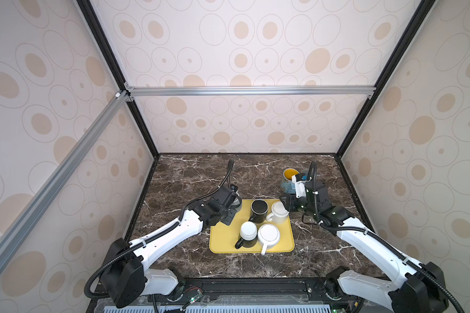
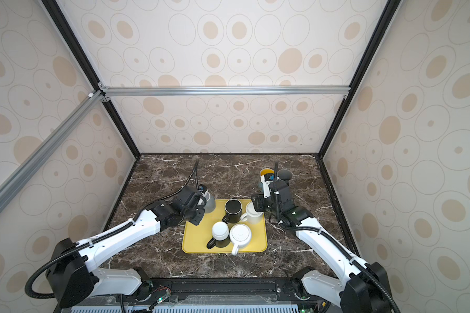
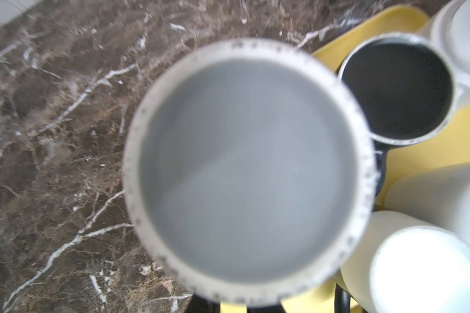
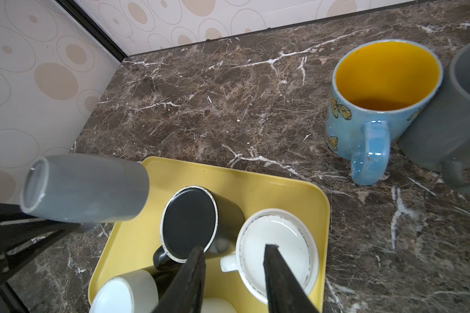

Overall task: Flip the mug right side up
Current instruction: 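Lift the grey mug off the tray with the left gripper while the right gripper approaches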

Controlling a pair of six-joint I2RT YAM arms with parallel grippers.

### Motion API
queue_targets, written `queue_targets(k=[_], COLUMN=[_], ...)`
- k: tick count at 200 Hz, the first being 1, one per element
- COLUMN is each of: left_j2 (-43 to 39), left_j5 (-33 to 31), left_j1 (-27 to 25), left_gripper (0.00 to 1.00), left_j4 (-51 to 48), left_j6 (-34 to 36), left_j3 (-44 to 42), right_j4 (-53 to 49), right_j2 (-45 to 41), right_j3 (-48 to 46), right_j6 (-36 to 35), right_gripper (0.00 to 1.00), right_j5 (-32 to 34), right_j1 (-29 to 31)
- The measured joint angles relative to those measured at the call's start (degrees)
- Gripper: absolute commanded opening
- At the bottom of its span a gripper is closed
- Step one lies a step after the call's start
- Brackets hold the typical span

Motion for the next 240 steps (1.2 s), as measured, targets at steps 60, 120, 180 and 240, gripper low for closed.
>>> queue_targets(k=[60, 120, 180, 240], left_j2=[-4.7, -10.4, -14.9, -16.8], left_j5=[-3.6, 1.3, 11.3, 24.2], left_j1=[0.0, 0.0, 0.1, 2.4], left_gripper=[0.0, 0.0, 0.0, 0.0], left_j4=[-2.0, 5.6, 27.2, 53.5], left_j6=[1.0, 0.3, -5.9, -20.1], left_j3=[3.9, 3.7, -2.9, -12.1], right_j4=[3.0, 8.1, 21.1, 35.7], right_j2=[-4.2, -4.9, -4.6, -5.8], right_j3=[-1.4, -1.7, -5.7, -8.2], right_j6=[0.9, 4.1, 13.2, 22.0], right_gripper=[0.41, 0.43, 0.5, 0.49], right_j5=[-0.8, -8.5, -19.6, -25.4], right_j1=[0.0, 0.1, 0.1, 0.7])
